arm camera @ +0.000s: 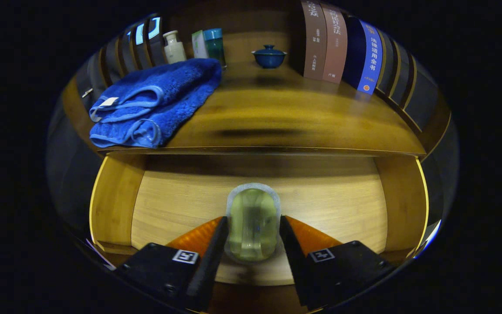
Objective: Pull open the drawer, take out the items inside it, and place them on the countertop above the cabinet.
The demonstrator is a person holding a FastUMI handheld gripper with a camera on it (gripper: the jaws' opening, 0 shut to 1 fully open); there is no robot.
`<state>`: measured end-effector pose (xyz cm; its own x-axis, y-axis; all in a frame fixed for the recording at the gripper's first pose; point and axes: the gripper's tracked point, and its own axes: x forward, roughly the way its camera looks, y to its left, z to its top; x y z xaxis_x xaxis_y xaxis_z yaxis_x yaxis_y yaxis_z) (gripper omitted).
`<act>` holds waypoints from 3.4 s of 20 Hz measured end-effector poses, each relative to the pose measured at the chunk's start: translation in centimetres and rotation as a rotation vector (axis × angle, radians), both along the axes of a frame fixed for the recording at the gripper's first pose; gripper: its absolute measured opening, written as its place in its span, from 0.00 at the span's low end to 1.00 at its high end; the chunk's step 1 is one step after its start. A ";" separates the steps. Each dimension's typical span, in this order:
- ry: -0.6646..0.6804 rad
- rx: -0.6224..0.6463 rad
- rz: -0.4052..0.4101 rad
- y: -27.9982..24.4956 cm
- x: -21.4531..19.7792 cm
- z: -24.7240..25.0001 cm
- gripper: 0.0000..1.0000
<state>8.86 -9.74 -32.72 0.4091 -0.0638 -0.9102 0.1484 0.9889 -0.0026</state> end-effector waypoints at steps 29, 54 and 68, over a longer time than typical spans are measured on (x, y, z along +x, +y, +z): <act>-0.421 0.057 -0.040 -1.5 5.4 16.3 0.22; -0.348 0.048 -0.089 -3.6 16.9 12.7 1.00; -0.813 -0.037 0.006 1.7 -0.9 21.9 1.00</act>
<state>7.96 -8.09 -10.84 0.9418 -0.0835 -0.3257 0.1124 0.9911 0.0708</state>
